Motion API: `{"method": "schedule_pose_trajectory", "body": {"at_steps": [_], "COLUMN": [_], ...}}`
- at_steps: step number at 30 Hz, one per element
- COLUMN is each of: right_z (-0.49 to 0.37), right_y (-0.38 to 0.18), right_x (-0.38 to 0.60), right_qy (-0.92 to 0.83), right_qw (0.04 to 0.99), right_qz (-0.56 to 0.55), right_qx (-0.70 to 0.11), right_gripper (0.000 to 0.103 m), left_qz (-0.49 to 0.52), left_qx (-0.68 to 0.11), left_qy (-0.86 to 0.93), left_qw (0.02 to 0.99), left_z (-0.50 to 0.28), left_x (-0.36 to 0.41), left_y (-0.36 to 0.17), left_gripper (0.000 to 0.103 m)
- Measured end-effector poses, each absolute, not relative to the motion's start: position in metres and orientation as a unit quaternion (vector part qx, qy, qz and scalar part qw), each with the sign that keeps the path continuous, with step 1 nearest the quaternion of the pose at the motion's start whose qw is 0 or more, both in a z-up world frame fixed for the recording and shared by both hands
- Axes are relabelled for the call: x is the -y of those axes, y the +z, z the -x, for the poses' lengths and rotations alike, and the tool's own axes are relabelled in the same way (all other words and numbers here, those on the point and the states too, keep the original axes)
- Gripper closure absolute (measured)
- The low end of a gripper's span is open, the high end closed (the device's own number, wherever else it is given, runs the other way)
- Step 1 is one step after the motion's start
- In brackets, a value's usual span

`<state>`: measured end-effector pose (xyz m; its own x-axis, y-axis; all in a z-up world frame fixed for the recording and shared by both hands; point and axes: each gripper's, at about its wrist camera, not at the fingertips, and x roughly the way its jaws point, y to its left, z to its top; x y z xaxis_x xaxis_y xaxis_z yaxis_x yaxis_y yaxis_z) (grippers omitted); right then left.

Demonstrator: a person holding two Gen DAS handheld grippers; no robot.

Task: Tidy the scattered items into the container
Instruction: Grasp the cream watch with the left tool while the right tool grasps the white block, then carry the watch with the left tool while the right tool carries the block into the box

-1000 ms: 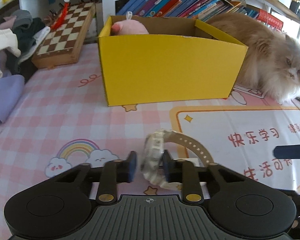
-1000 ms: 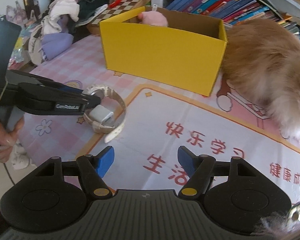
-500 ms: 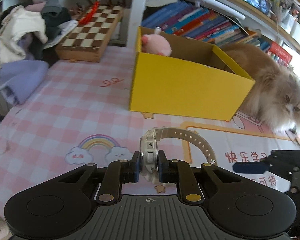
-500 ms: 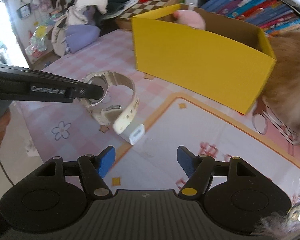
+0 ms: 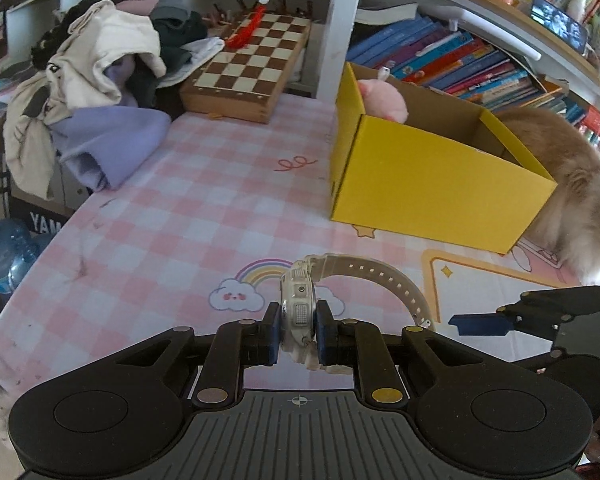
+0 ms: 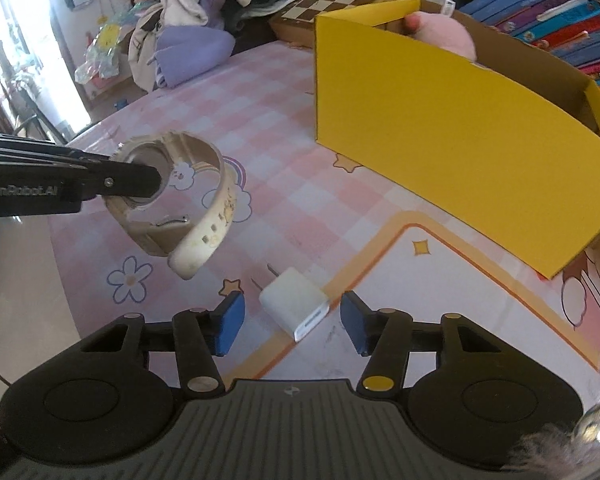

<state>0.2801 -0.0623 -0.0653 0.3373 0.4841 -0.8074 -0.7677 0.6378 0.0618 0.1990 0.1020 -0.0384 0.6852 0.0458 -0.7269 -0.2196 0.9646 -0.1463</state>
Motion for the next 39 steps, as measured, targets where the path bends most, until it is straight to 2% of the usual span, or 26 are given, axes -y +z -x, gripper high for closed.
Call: {"method": "schedule_pose_trajectory", "body": {"at_steps": [5, 25, 31, 39], "right_z": [-0.285, -0.284, -0.287, -0.316], "right_y": [-0.068, -0.031, -0.005, 0.056], "right_x": [0.06, 0.108, 0.128, 0.152], "right_qy": [0.389, 0.354, 0.341, 0.325], "right_qw": [0.799, 0.835, 0.853, 0.889], "right_qz": [0.17, 0.135, 0.12, 0.113], "right_qx": [-0.426, -0.399, -0.378, -0.301], "right_gripper": [0.067, 0.067, 0.067, 0.067], "left_qz": [0.109, 0.072, 0.057, 0.027], "left_qx": [-0.392, -0.364, -0.332, -0.273], "left_qy": [0.075, 0.003, -0.023, -0.037], "left_qw": [0.91, 0.929, 0.941, 0.961], "left_z": [-0.2, -0.218, -0.225, -0.253], "left_x": [-0.103, -0.067, -0.058, -0.056], "left_y": [-0.038, -0.018, 0.006, 0.049], "left_gripper": [0.087, 0.087, 0.087, 0.087]}}
